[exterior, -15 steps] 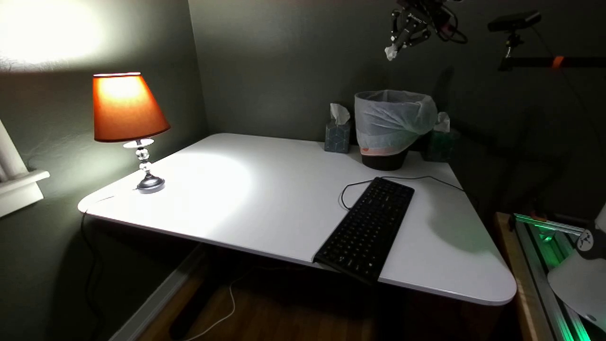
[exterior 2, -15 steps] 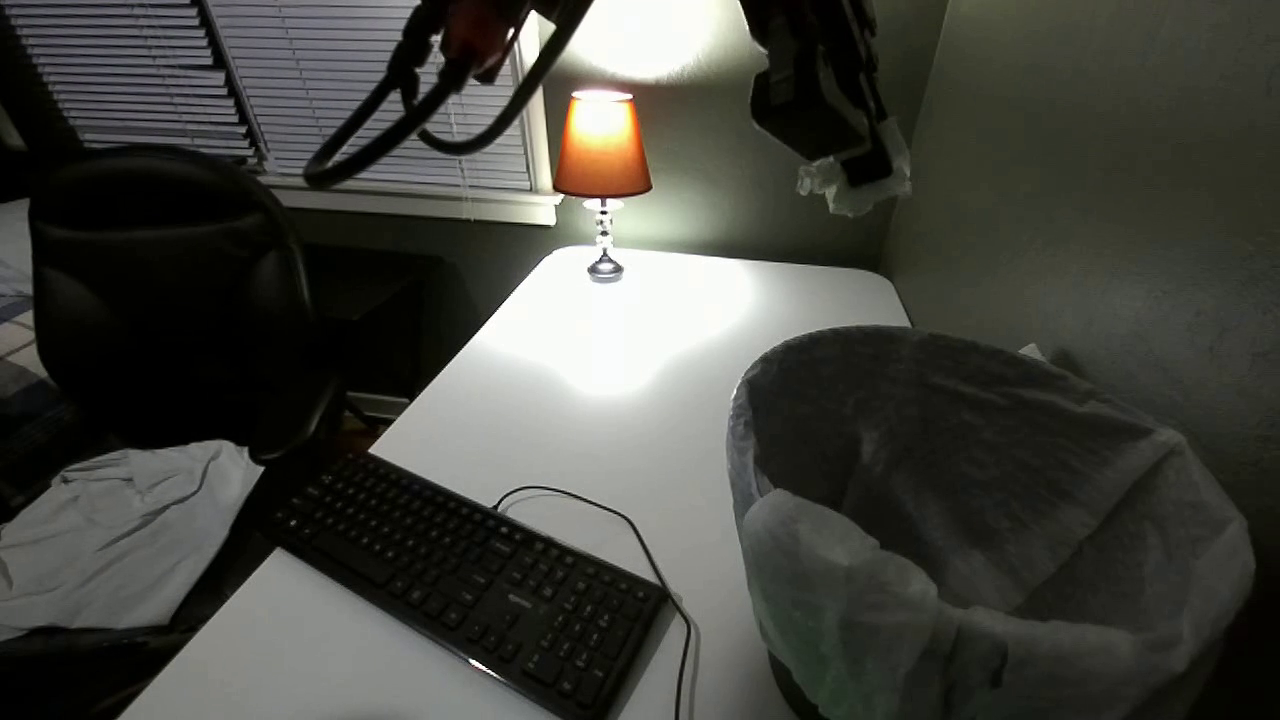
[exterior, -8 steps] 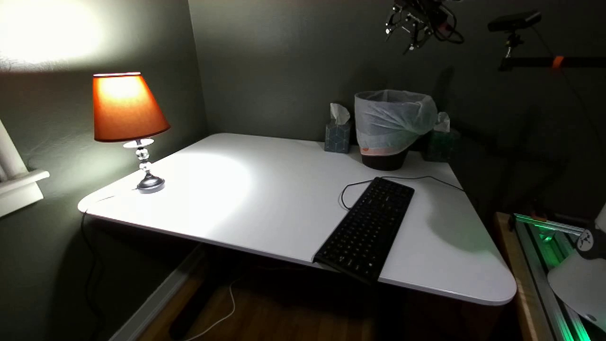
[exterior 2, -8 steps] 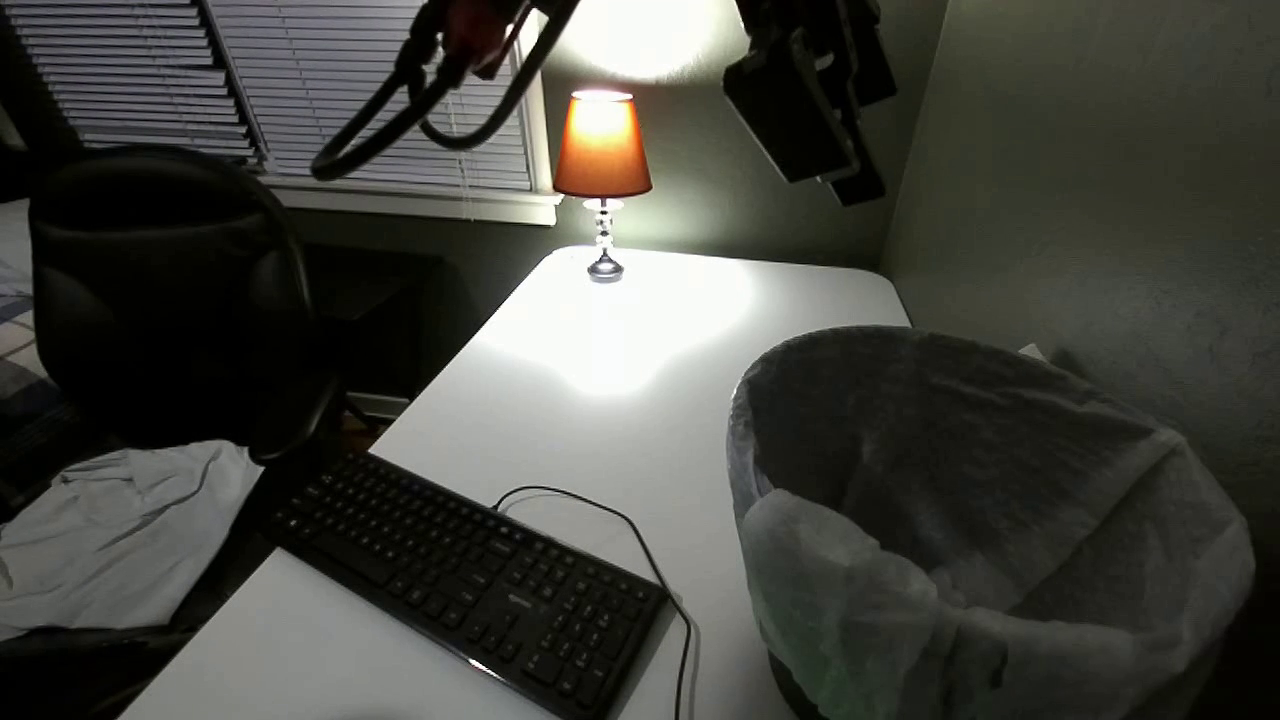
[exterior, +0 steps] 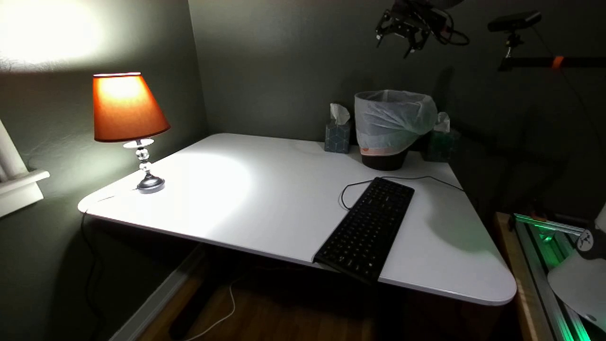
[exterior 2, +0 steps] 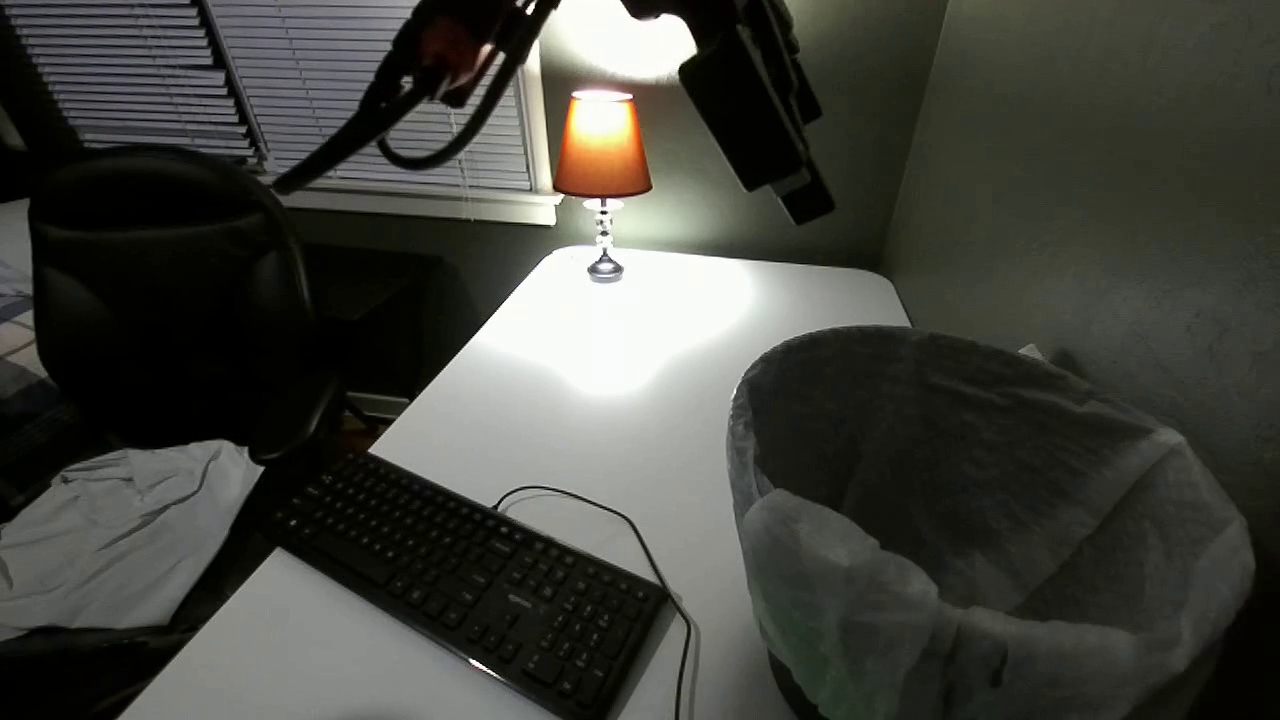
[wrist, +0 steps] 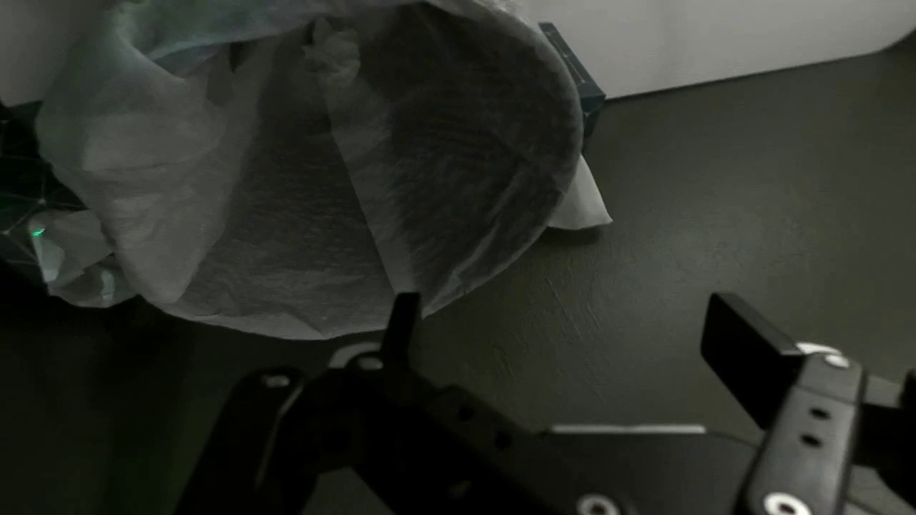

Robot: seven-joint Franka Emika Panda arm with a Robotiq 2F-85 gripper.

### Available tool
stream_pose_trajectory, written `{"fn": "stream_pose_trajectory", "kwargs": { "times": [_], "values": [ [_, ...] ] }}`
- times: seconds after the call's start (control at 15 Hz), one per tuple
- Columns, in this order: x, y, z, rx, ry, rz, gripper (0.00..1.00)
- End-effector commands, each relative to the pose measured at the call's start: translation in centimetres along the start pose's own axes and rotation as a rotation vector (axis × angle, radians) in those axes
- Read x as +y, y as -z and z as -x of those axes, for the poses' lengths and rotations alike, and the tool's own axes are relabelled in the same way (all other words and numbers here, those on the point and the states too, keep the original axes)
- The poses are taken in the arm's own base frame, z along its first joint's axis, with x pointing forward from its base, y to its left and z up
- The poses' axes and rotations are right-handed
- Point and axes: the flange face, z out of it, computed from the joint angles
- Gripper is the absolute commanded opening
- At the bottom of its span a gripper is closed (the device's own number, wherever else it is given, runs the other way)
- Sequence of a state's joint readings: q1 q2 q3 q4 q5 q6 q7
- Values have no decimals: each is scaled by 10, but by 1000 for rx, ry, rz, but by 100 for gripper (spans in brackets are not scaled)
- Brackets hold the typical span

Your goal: Pick up the white tissue and put it in the black pin

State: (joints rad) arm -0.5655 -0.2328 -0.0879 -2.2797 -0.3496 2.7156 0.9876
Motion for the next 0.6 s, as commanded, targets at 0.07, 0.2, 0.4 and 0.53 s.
{"fn": "stream_pose_trajectory", "kwargs": {
  "times": [0.07, 0.2, 0.4, 0.53],
  "values": [
    [-4, -12, 29, -15, 212, 157, 100],
    [-7, -18, 45, -45, 315, 200, 100],
    [-14, -25, 68, -91, 471, 233, 100],
    [-18, -28, 82, -120, 578, 238, 100]
  ]
}}
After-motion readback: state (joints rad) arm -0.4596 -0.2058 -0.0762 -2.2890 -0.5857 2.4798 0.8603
